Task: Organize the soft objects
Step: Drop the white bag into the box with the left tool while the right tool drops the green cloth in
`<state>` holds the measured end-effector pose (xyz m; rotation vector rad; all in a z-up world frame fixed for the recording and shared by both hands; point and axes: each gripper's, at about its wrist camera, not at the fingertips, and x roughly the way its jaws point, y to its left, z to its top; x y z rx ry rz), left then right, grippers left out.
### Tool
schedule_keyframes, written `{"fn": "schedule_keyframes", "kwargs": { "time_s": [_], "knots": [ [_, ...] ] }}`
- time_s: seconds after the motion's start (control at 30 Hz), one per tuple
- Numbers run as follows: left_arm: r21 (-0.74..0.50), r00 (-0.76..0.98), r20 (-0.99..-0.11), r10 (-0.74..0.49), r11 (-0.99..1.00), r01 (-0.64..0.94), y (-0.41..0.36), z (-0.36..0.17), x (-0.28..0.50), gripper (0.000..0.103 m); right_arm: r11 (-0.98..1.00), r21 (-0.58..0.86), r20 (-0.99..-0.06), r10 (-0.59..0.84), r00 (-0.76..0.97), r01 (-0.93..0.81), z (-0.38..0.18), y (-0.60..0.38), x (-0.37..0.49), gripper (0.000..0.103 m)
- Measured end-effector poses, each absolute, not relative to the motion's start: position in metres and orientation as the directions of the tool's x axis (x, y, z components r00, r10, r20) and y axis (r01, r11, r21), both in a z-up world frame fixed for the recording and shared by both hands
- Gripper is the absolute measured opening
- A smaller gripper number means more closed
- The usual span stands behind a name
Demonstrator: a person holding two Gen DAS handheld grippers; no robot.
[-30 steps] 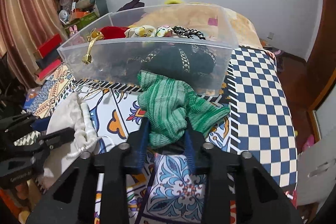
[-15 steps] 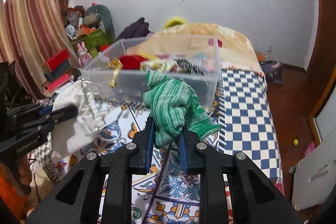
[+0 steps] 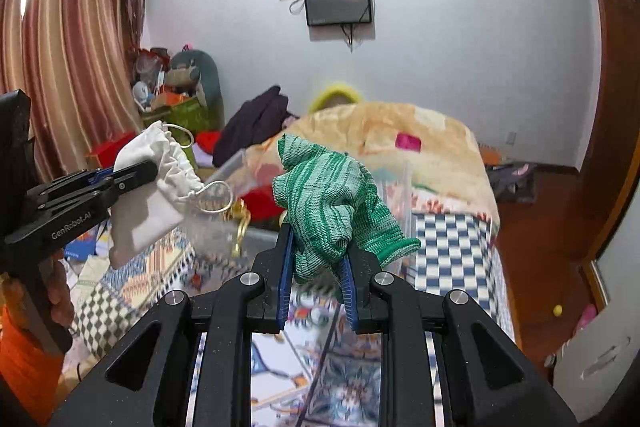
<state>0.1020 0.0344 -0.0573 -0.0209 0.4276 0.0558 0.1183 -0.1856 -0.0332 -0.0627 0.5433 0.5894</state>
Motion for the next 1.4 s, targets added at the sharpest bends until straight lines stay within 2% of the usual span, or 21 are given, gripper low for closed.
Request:
{"fn": "schedule_keyframes", "kwargs": {
  "time_s": [0.2, 0.47, 0.8, 1.07, 1.13, 1.23, 1.3, 1.4],
  "knots": [
    [0.009, 0.917, -0.394, 0.066, 0.998, -0.068, 0.032, -0.053, 0.132, 0.018, 0.832, 0.103, -0.479, 0.522, 0.706, -0.545, -0.029, -0.172, 0.138, 0.019],
    [-0.042, 0.901, -0.432, 0.04, 0.997, -0.065, 0.036, -0.065, 0.168, 0.018, 0.838, 0.096, -0.526, 0.501, 0.687, -0.537, -0.045, -0.146, 0.164, 0.02],
    [-0.054, 0.835, -0.55, 0.01, 0.997, -0.048, 0.034, -0.1, 0.206, 0.018, 0.841, 0.034, -0.62, 0.441, 0.648, -0.54, -0.07, -0.122, 0.187, 0.02],
    [-0.05, 0.796, -0.605, 0.005, 0.998, -0.045, 0.032, -0.121, 0.22, 0.018, 0.84, 0.04, -0.664, 0.427, 0.614, -0.541, -0.083, -0.119, 0.192, 0.023],
    [-0.047, 0.784, -0.621, 0.006, 0.998, -0.045, 0.032, -0.125, 0.223, 0.021, 0.838, 0.046, -0.671, 0.43, 0.604, -0.544, -0.084, -0.12, 0.192, 0.027],
    [-0.04, 0.772, -0.636, 0.01, 0.998, -0.046, 0.031, -0.13, 0.223, 0.034, 0.838, 0.047, -0.674, 0.428, 0.602, -0.543, -0.084, -0.123, 0.191, 0.039],
    [-0.028, 0.774, -0.633, 0.019, 0.999, -0.047, 0.03, -0.131, 0.219, 0.047, 0.839, 0.047, -0.667, 0.431, 0.607, -0.543, -0.082, -0.127, 0.187, 0.049],
    [-0.006, 0.786, -0.617, 0.034, 0.999, -0.048, 0.027, -0.128, 0.209, 0.057, 0.841, 0.05, -0.658, 0.434, 0.615, -0.539, -0.079, -0.13, 0.184, 0.055]
  ]
}}
